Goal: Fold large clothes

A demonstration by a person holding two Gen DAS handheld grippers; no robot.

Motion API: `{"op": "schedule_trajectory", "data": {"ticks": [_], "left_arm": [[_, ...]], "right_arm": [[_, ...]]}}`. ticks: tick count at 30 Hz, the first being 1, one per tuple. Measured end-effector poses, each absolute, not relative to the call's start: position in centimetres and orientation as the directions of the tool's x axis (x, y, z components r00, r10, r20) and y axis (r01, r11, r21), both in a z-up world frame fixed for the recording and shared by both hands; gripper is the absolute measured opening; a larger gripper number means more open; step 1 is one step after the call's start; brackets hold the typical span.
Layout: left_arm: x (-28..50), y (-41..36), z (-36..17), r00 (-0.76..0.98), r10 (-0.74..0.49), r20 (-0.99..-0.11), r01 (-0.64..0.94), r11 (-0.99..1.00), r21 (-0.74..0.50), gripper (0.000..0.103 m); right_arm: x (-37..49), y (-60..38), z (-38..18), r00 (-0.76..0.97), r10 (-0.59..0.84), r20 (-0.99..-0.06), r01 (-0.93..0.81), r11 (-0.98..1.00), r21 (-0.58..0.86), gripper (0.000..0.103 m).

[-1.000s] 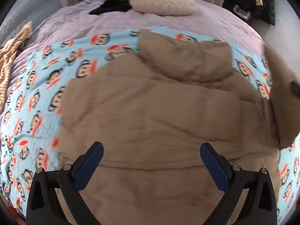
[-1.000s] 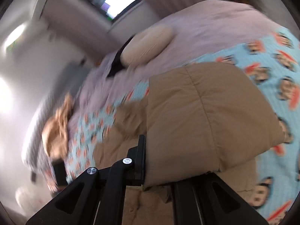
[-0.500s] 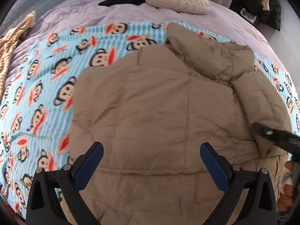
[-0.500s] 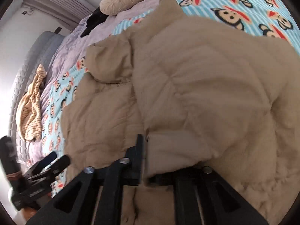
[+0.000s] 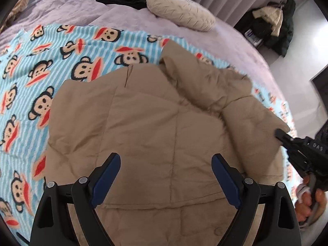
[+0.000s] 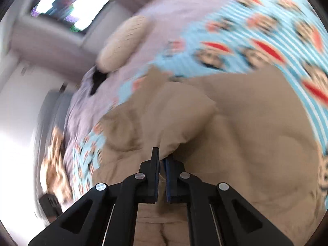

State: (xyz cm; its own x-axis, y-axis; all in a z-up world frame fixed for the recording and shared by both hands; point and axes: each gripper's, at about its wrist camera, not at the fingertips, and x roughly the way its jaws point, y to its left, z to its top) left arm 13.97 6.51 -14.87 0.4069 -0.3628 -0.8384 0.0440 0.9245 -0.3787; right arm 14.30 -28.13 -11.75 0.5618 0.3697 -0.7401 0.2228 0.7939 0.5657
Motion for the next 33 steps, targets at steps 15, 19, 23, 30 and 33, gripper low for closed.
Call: {"op": "schedule_trajectory", "data": {"ticks": [15, 19, 23, 30, 33], "left_arm": [[14.5, 9.3, -15.6, 0.34, -0.58, -0.74, 0.028, 0.793, -0.608, 0.092], [14.8, 7.6, -17.1, 0.28, -0.598, -0.751, 0.031, 0.787, -0.616, 0.092], [15.9, 5.2, -18.1, 0.24, -0.603, -0.761, 0.048, 0.79, -0.611, 0.074], [15.2, 4.1, -16.7, 0.259, -0.559, -0.788, 0.097, 0.827, -0.554, 0.011], [13.6, 6.1, -17.8, 0.254, -0.499, -0.829, 0.072, 0.864, -0.498, 0.011]], "right_arm": [[11.2, -19.3, -14.7, 0.247, 0.411, -0.878, 0.004, 0.905, 0.425, 0.068], [7.3, -27.8, -14.0, 0.289, 0.376, -0.881, 0.195, 0.877, 0.438, 0.068], [4.2, -36.0, -14.8, 0.367, 0.337, -0.867, 0.438, 0.759, 0.481, 0.067], [3.3, -42.1, -15.8, 0.51, 0.28, -0.813, 0.572, 0.596, 0.564, 0.006], [4.3, -39.7, -15.7, 0.503, 0.315, -0.805, 0.503, 0.651, 0.569, 0.005]]}}
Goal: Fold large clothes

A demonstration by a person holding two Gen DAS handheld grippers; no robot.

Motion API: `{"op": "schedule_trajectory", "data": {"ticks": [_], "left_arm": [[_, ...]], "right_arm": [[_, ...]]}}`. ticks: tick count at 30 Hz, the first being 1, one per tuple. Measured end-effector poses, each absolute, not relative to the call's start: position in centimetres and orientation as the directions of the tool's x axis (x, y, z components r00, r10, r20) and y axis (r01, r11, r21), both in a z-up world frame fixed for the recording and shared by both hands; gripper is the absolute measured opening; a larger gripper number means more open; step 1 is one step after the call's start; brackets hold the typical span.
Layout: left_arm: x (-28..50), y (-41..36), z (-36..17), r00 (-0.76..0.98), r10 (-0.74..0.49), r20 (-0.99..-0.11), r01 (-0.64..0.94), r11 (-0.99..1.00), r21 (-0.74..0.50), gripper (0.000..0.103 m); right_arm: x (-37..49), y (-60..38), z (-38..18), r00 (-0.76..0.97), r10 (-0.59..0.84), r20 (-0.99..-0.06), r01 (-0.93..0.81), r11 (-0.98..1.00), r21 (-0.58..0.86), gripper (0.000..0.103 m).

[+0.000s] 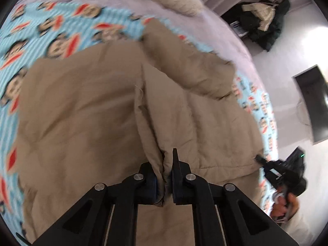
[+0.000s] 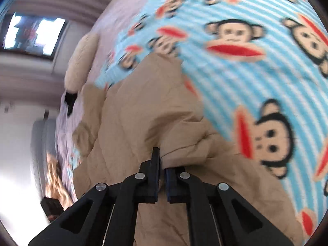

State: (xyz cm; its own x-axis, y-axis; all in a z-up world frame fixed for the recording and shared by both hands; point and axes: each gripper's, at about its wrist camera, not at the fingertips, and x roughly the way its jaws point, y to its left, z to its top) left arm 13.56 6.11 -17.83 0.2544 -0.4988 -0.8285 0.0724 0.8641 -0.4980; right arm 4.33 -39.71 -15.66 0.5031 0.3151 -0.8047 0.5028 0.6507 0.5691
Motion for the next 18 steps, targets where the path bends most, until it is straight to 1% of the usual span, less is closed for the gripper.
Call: {"op": "schedule_trajectory", "data": {"ticks": [2, 5, 7, 8, 11, 12, 14, 15, 16, 18], "left_arm": [[13.1, 7.1, -19.6, 0.235, -0.478, -0.846, 0.038, 0.874, -0.484, 0.011], [13.0, 6.9, -20.6, 0.233, -0.449, -0.863, 0.066, 0.892, -0.447, 0.012], [12.9, 6.5, -19.9, 0.249, -0.413, -0.876, 0.084, 0.91, -0.405, 0.014], [12.9, 6.4, -19.5, 0.262, -0.386, -0.884, 0.089, 0.922, -0.376, 0.017], [12.4, 7.2, -18.0, 0.296, -0.305, -0.905, 0.073, 0.952, -0.297, 0.018], [12.3, 7.6, -17.7, 0.304, -0.276, -0.912, 0.066, 0.961, -0.268, 0.018], [12.0, 8.5, -16.4, 0.335, -0.185, -0.924, 0.064, 0.983, -0.174, 0.018], [11.9, 8.9, -15.9, 0.348, -0.163, -0.923, 0.067, 0.987, -0.149, 0.018], [11.9, 9.3, -15.4, 0.36, -0.157, -0.92, 0.069, 0.988, -0.141, 0.018], [11.8, 10.0, -14.2, 0.377, -0.183, -0.908, 0.075, 0.983, -0.167, 0.018]], "right_arm": [[4.8, -37.6, -16.5, 0.455, 0.301, -0.838, 0.472, 0.716, 0.514, 0.005], [4.6, -37.0, -18.3, 0.437, 0.305, -0.846, 0.494, 0.704, 0.509, 0.005], [4.3, -37.0, -18.4, 0.447, 0.302, -0.842, 0.509, 0.689, 0.516, 0.005], [4.2, -37.0, -18.2, 0.446, 0.295, -0.845, 0.508, 0.694, 0.511, 0.005], [4.3, -36.6, -17.7, 0.432, 0.281, -0.857, 0.494, 0.722, 0.485, 0.006], [4.2, -36.5, -17.4, 0.422, 0.282, -0.862, 0.49, 0.729, 0.479, 0.007], [4.0, -36.3, -16.7, 0.378, 0.28, -0.883, 0.483, 0.754, 0.446, 0.011], [4.4, -36.0, -16.4, 0.355, 0.277, -0.893, 0.475, 0.769, 0.427, 0.019], [4.1, -35.6, -15.6, 0.336, 0.266, -0.903, 0.456, 0.793, 0.404, 0.022], [3.1, -35.2, -13.7, 0.343, 0.246, -0.907, 0.406, 0.832, 0.379, 0.024]]}}
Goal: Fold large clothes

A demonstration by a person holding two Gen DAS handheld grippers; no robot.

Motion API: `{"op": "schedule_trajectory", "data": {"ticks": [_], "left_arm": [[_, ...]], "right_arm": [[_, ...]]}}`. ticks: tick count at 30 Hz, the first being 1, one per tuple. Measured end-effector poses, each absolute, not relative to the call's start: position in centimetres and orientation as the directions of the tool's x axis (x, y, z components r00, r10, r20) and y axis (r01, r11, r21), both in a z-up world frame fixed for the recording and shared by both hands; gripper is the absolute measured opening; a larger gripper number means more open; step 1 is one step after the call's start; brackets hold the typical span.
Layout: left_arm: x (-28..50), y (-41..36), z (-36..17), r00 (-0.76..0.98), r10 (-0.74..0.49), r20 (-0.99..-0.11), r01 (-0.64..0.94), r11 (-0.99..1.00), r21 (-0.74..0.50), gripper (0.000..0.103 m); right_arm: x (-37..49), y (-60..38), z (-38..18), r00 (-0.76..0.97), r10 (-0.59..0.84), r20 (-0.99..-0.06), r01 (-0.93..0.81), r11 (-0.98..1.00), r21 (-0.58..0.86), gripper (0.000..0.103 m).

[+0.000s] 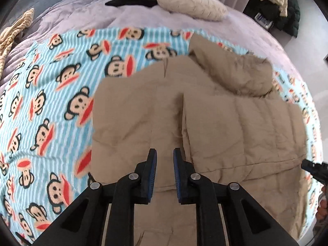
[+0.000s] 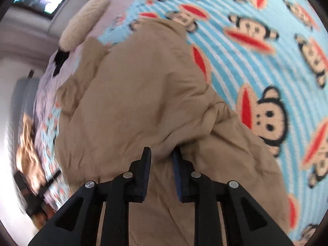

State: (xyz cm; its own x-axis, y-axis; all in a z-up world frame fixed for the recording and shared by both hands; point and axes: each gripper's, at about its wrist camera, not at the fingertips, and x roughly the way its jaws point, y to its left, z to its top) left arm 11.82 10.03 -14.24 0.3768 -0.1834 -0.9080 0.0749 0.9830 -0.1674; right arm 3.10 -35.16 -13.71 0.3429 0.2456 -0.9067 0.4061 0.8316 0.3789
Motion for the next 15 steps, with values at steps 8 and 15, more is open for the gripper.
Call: {"op": "schedule_trajectory", "data": {"ticks": [8, 15], "left_arm": [[15.6, 4.4, -15.0, 0.392, -0.186, -0.901, 0.134, 0.981, -0.144, 0.018], [18.8, 4.0, -19.9, 0.36, -0.16, -0.919, 0.07, 0.987, -0.145, 0.018]], "right_arm": [[6.9, -36.5, -9.2, 0.497, 0.115, -0.86, 0.29, 0.912, 0.289, 0.02], [12.2, -38.0, -15.2, 0.399, 0.002, -0.917, 0.328, 0.934, 0.145, 0.012]]}}
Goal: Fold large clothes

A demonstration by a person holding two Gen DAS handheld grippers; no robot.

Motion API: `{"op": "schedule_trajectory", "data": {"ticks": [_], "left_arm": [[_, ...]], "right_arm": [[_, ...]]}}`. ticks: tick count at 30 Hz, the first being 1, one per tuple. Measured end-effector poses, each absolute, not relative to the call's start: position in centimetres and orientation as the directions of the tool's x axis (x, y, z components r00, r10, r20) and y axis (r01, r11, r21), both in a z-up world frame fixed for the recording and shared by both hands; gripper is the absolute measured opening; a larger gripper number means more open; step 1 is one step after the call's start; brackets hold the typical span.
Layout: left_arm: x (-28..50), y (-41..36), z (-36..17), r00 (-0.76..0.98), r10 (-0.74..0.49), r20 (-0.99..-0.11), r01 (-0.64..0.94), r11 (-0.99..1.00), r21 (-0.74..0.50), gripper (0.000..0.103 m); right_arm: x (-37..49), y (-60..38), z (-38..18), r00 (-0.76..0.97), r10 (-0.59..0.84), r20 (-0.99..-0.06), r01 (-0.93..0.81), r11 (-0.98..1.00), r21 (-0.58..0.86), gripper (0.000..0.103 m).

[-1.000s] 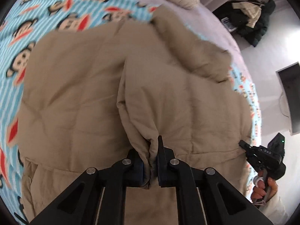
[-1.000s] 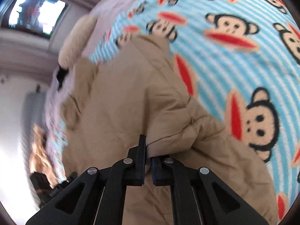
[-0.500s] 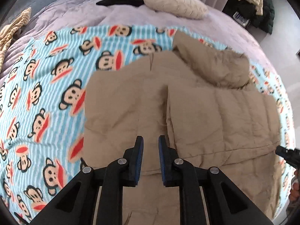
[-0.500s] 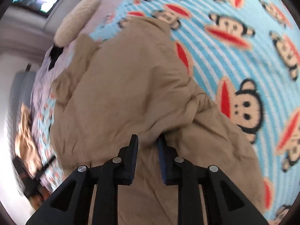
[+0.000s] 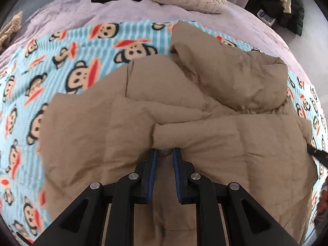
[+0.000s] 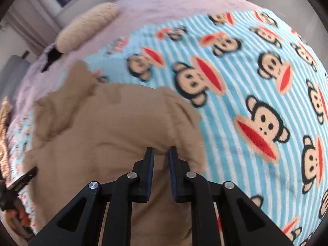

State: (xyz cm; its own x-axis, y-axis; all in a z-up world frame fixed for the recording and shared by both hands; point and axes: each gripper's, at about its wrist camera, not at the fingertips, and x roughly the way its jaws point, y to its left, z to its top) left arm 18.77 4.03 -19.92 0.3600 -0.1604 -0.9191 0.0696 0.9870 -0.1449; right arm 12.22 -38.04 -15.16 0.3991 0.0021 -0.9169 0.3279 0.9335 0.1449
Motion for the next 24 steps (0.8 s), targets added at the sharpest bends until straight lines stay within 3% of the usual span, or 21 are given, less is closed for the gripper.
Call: {"op": "schedule_trajectory", "data": {"ticks": [7, 12, 18, 24], "left_arm": [[18.9, 3.2, -20.9, 0.372, -0.118, -0.921, 0.113, 0.99, -0.081, 0.018], [17.5, 4.8, -19.0, 0.372, -0.108, -0.922, 0.09, 0.993, -0.08, 0.018], [13.7, 5.5, -16.7, 0.371, -0.123, -0.92, 0.091, 0.991, -0.096, 0.018], [12.0, 4.1, -18.8, 0.331, -0.097, -0.939, 0.099, 0.993, -0.068, 0.018]], "right_arm": [[11.8, -38.2, -17.3, 0.414, -0.054, -0.909, 0.335, 0.937, 0.098, 0.012], [10.8, -37.4, -15.1, 0.408, -0.12, -0.905, 0.308, 0.951, 0.012, 0.017], [6.4, -36.5, -12.9, 0.421, -0.153, -0.894, 0.309, 0.951, -0.018, 0.031], [3.5, -35.2, -13.5, 0.391, -0.166, -0.905, 0.288, 0.956, -0.051, 0.033]]}}
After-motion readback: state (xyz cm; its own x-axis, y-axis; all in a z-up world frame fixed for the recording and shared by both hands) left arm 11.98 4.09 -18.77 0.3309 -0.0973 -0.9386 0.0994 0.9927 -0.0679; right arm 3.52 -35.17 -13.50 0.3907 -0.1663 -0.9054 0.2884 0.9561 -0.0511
